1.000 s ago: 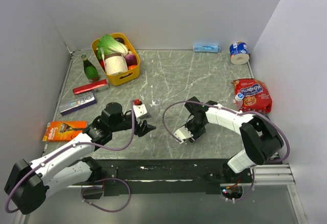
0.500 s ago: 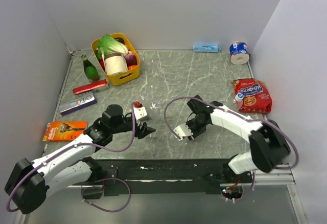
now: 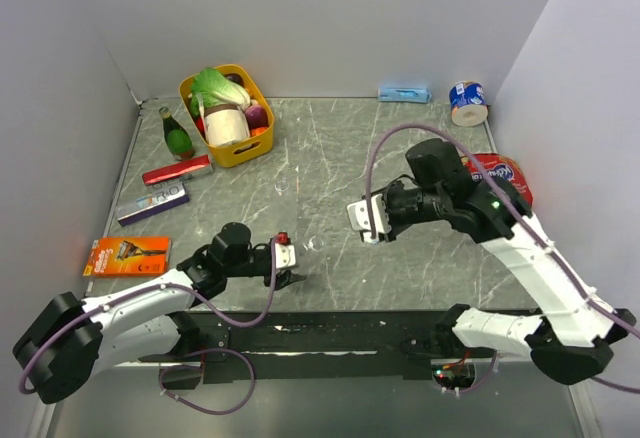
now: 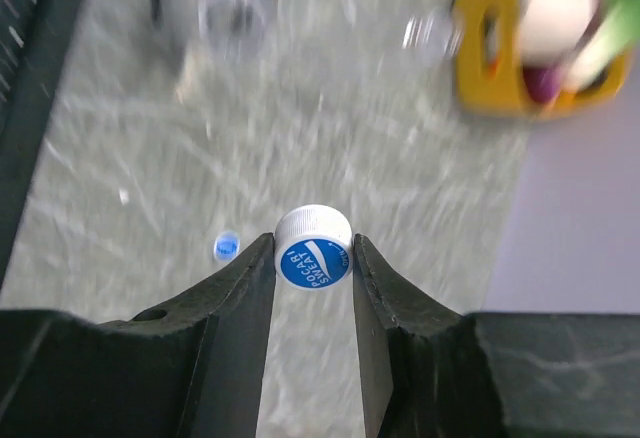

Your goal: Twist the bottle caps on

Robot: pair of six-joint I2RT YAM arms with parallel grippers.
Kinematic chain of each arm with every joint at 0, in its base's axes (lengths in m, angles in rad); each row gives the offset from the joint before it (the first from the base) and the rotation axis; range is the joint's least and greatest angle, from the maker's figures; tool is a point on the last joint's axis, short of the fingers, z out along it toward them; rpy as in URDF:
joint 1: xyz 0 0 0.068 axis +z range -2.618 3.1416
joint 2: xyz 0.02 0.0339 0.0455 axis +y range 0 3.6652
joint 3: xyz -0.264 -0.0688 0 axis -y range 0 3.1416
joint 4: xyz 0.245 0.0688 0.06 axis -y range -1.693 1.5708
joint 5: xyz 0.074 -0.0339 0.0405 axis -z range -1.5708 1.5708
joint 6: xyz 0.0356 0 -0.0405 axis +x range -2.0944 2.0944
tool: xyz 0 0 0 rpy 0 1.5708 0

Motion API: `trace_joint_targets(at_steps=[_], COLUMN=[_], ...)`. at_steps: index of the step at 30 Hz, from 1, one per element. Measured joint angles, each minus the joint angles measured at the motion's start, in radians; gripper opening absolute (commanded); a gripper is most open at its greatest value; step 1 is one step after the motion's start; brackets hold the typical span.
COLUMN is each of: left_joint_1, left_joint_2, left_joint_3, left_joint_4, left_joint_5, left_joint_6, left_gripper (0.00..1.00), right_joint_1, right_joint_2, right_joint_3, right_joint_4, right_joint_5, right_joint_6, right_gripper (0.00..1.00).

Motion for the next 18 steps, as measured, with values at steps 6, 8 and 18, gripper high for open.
trace_joint_targets(at_steps=[6,8,18], left_joint_1=[-0.007,-0.011,-0.043], left_joint_2=[0.031,0.035,0.036], left_joint_3=[-0.007,-0.01,-0.045], left_joint_4=[0.064,0.098,0.2], left_joint_5=[0.02,0.023,0.039], left_joint_6=[0.086,0.089,0.093], left_gripper=[0.01,0.01,0.01], right_joint_1=[0.225,0.277,0.336], right_joint_2=[0.074,0.122,0.226], right_joint_3=[0.15,0.159,0.16], right_joint_4=[-0.074,-0.092,-0.117], right_joint_5=[0.002,0.013,0.083], right_joint_6=[0.045,0.045,0.038], right_gripper=[0.21,0.21,0.21])
